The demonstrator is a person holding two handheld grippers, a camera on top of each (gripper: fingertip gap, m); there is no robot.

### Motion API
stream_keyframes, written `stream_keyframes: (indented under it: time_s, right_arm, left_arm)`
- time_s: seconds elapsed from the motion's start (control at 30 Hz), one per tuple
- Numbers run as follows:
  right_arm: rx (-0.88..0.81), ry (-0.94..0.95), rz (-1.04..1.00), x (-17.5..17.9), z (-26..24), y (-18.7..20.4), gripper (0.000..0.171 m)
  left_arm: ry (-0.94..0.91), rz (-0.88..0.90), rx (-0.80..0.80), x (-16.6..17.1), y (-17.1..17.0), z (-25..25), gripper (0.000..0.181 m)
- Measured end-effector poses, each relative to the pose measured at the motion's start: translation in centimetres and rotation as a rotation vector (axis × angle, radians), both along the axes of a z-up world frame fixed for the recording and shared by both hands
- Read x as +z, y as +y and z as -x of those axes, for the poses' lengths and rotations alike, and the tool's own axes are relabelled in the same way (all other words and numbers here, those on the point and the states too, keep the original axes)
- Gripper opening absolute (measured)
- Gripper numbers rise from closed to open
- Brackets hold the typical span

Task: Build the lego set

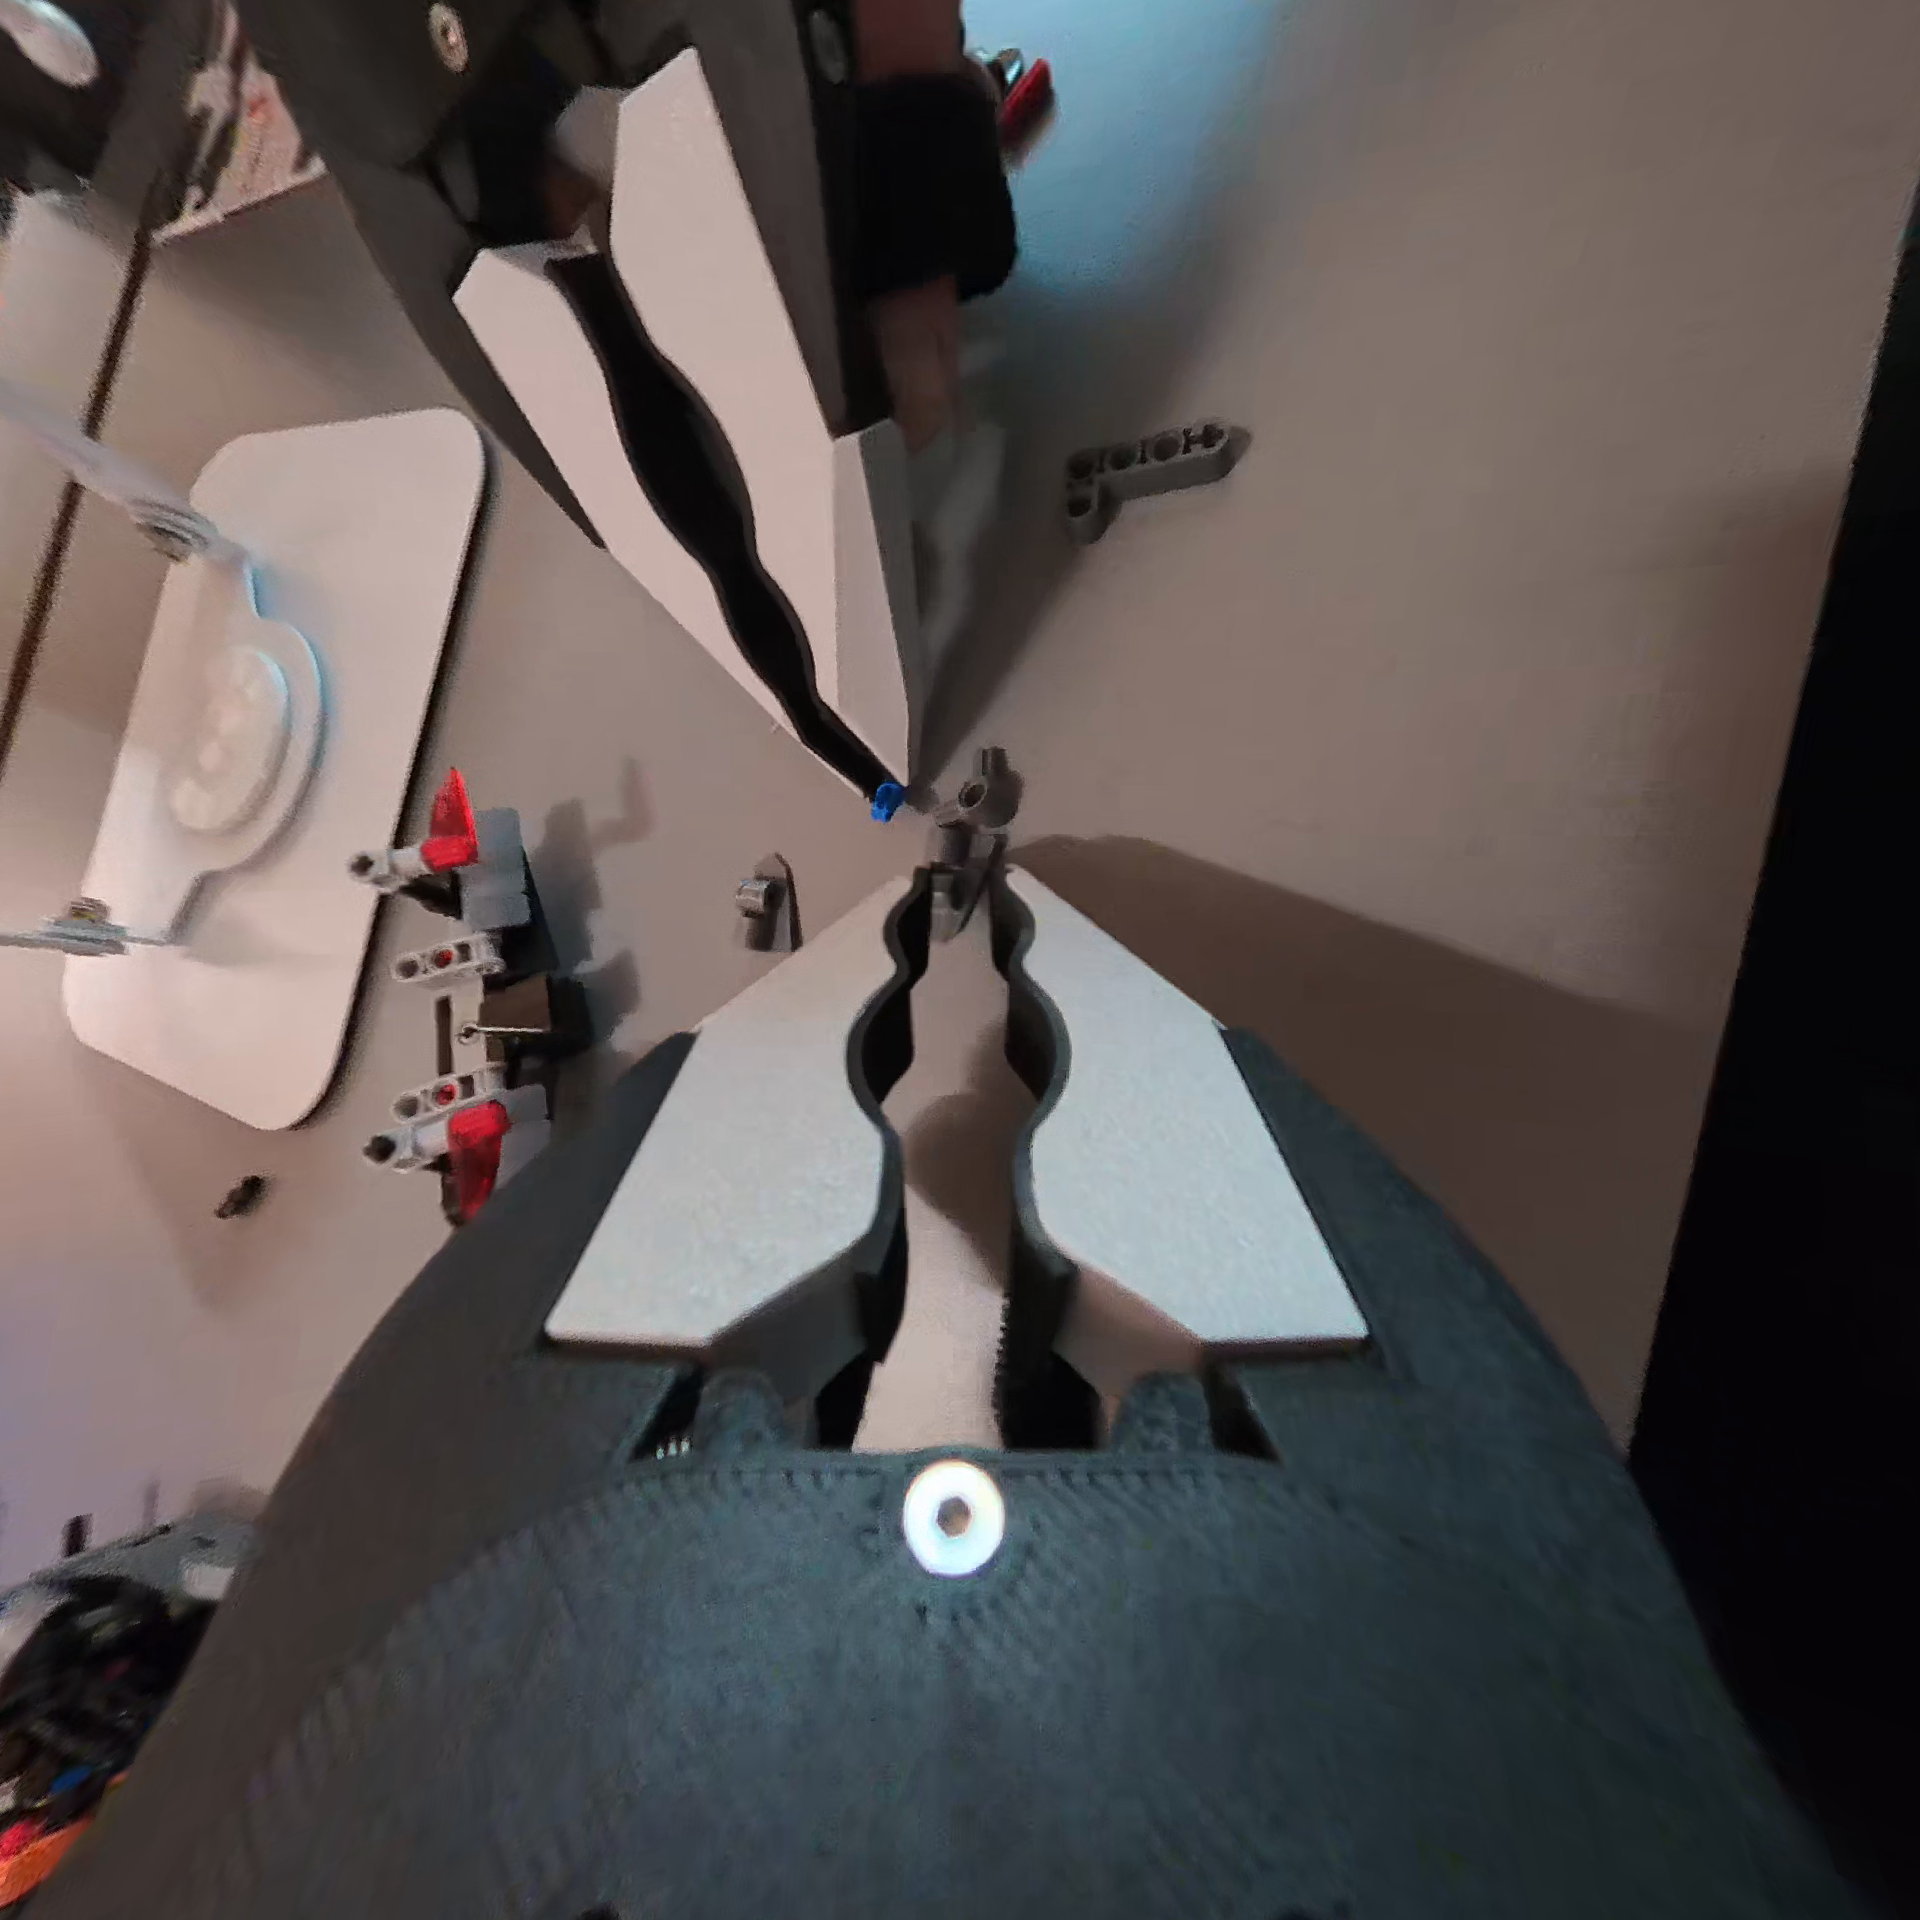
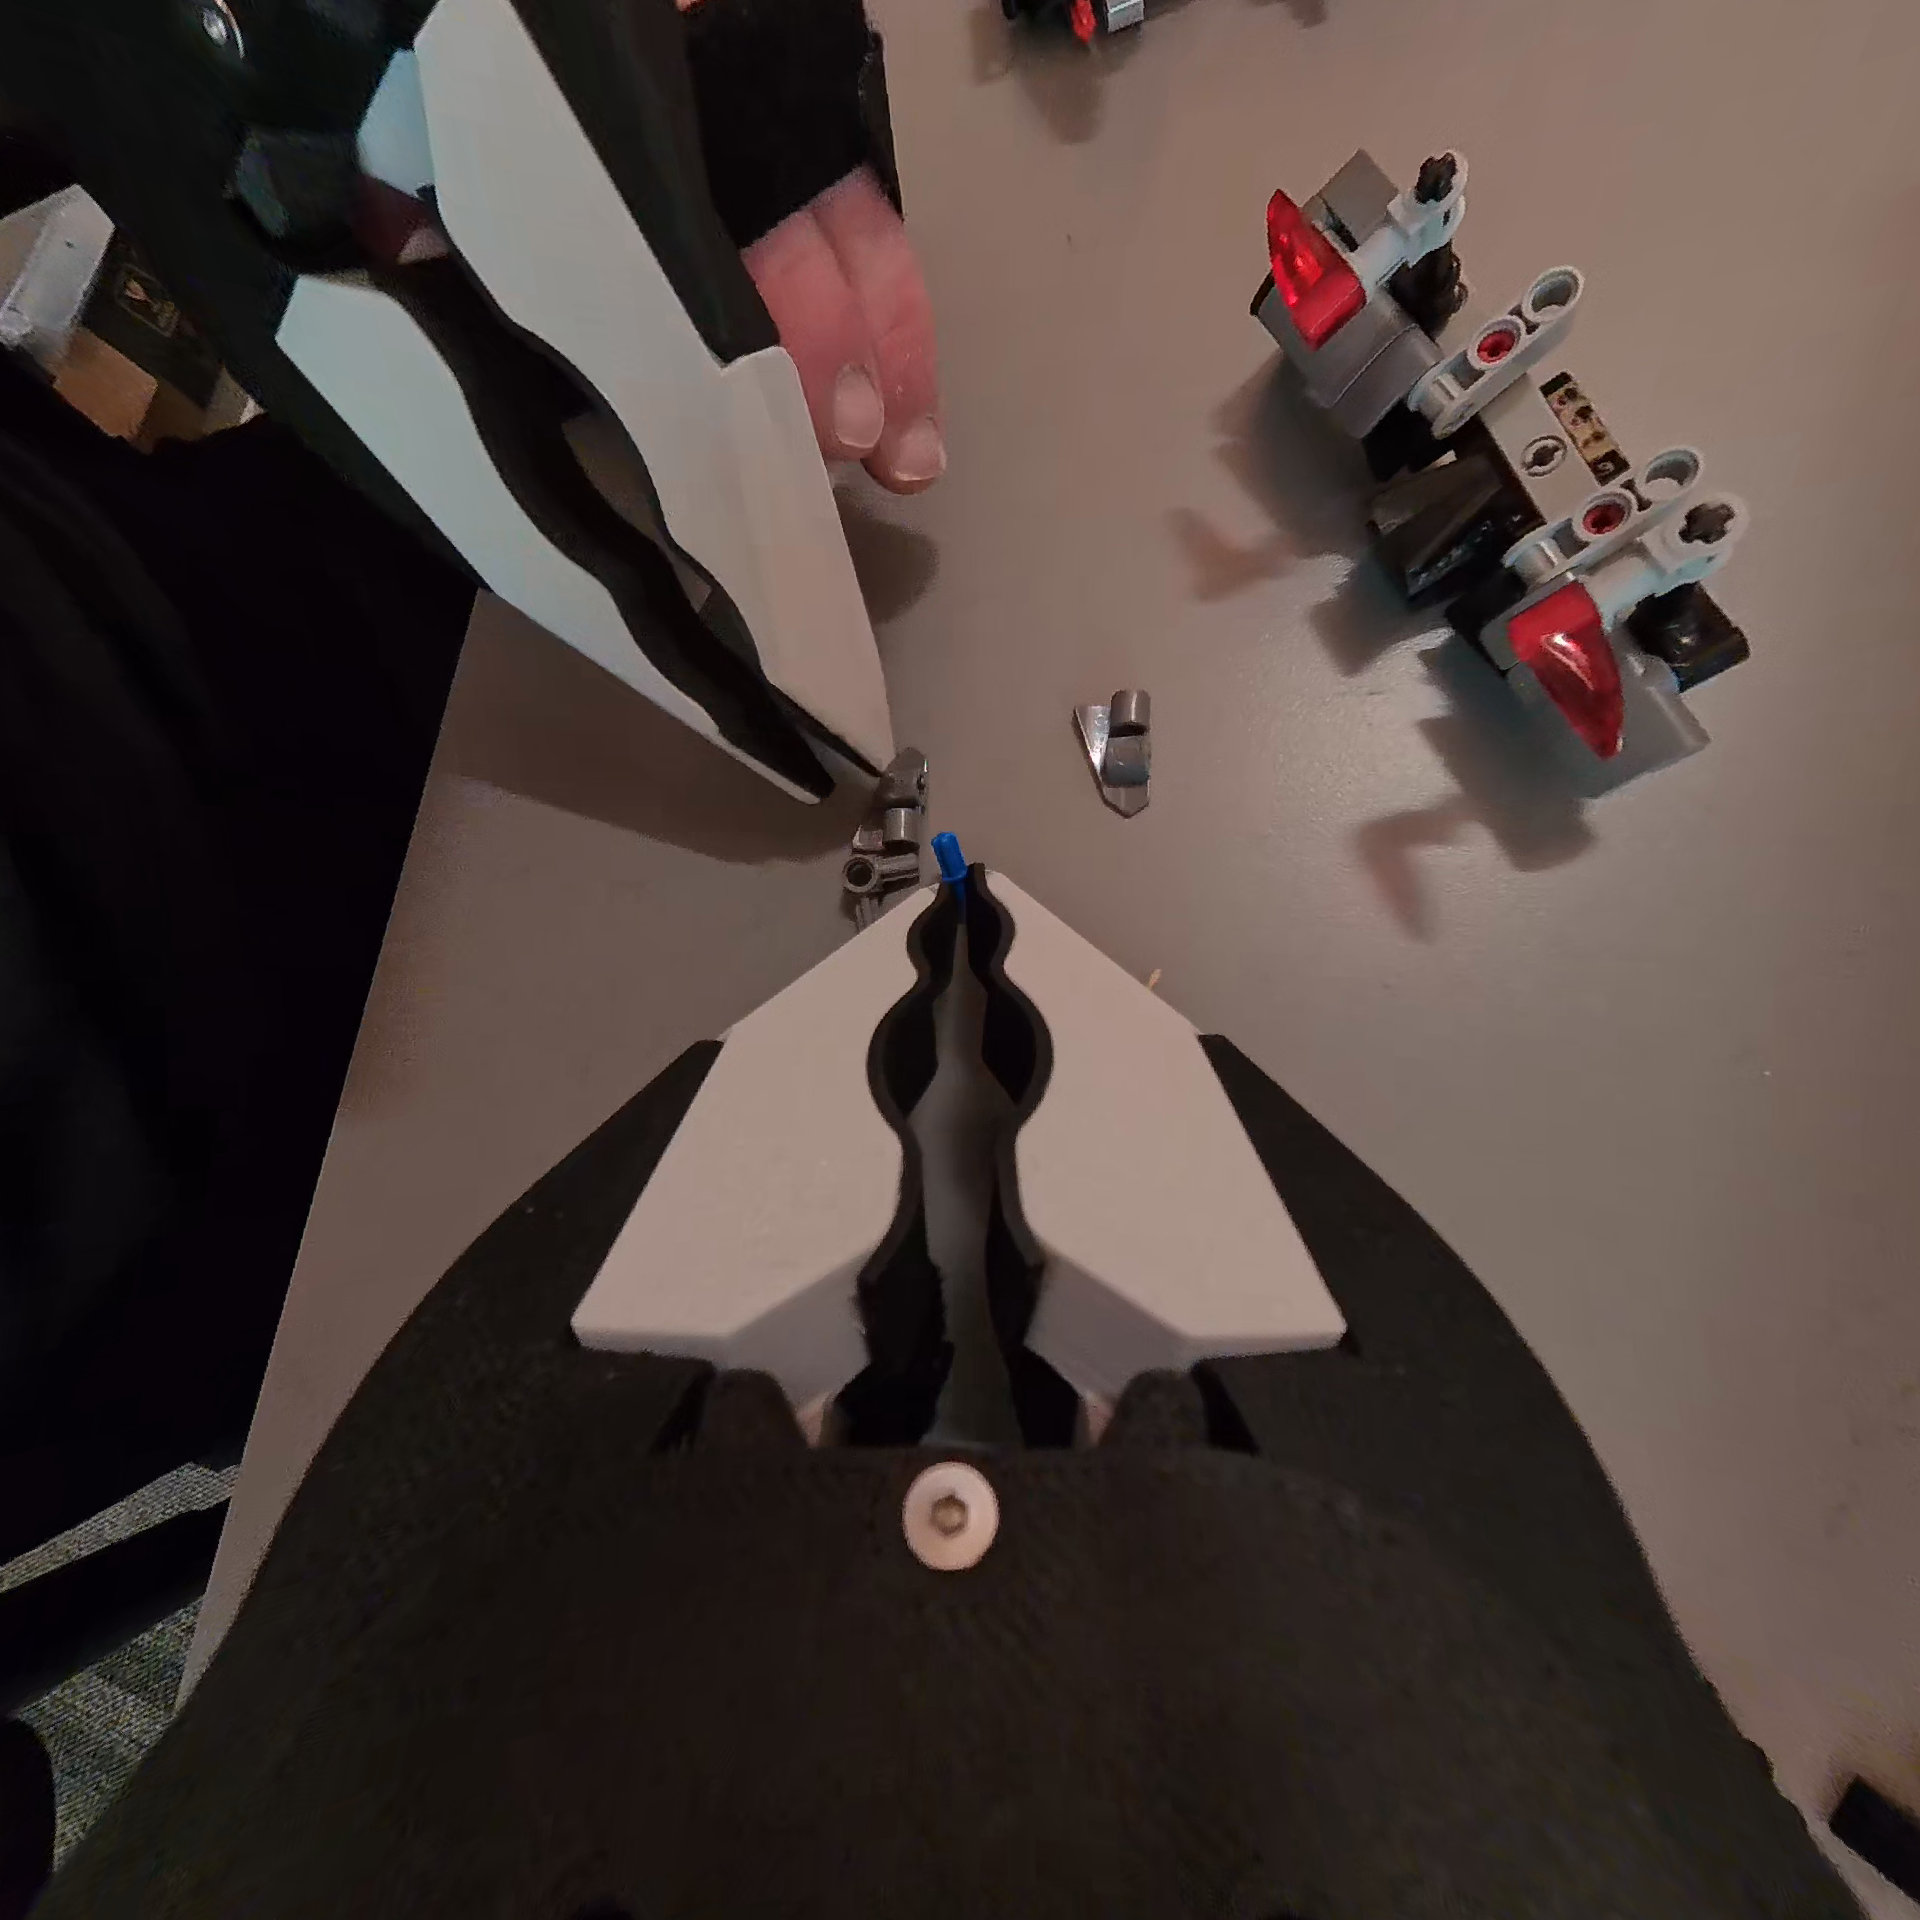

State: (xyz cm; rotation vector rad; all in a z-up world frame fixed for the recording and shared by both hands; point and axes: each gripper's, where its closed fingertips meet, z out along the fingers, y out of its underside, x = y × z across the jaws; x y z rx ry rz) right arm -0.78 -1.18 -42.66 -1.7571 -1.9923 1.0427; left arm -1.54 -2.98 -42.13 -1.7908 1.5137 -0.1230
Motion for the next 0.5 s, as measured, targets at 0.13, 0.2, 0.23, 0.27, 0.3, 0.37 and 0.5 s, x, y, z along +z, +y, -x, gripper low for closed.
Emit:
stream_keyframes:
  time_s: [0.13, 0.2, 0.23, 0.27, 0.3, 0.37, 0.5]
  right_arm:
    - [0.002, 0.003, 0.004, 0.0, 0.0, 0.0, 0.000]
    - [0.002, 0.005, 0.006, 0.0, 0.0, 0.0, 0.000]
    - [0.002, 0.006, 0.007, 0.0, 0.0, 0.0, 0.000]
    - [0.002, 0.007, 0.009, 0.0, 0.0, 0.0, 0.000]
    - [0.002, 0.008, 0.011, 0.0, 0.0, 0.0, 0.000]
    - [0.001, 0.009, 0.016, 0.1, 0.0, 0.0, 0.000]
    - [-0.004, 0.012, 0.026, 0.1, 0.0, 0.1, 0.000]
  left_arm:
    - [0.052, -0.066, -0.019, -0.5, 0.1, -0.1, 0.012]
    - [0.041, -0.067, -0.015, -0.5, 0.3, -0.2, 0.012]
    - [0.042, -0.069, -0.014, -0.5, 0.4, -0.2, 0.012]
    - [0.042, -0.069, -0.012, -0.5, 0.5, -0.2, 0.012]
    - [0.039, -0.064, -0.012, -0.5, 0.6, -0.3, 0.013]
    - [0.043, -0.065, -0.009, -0.5, 0.9, -0.2, 0.012]
    - [0.040, -0.067, -0.006, -0.2, 1.3, -0.1, 0.013]
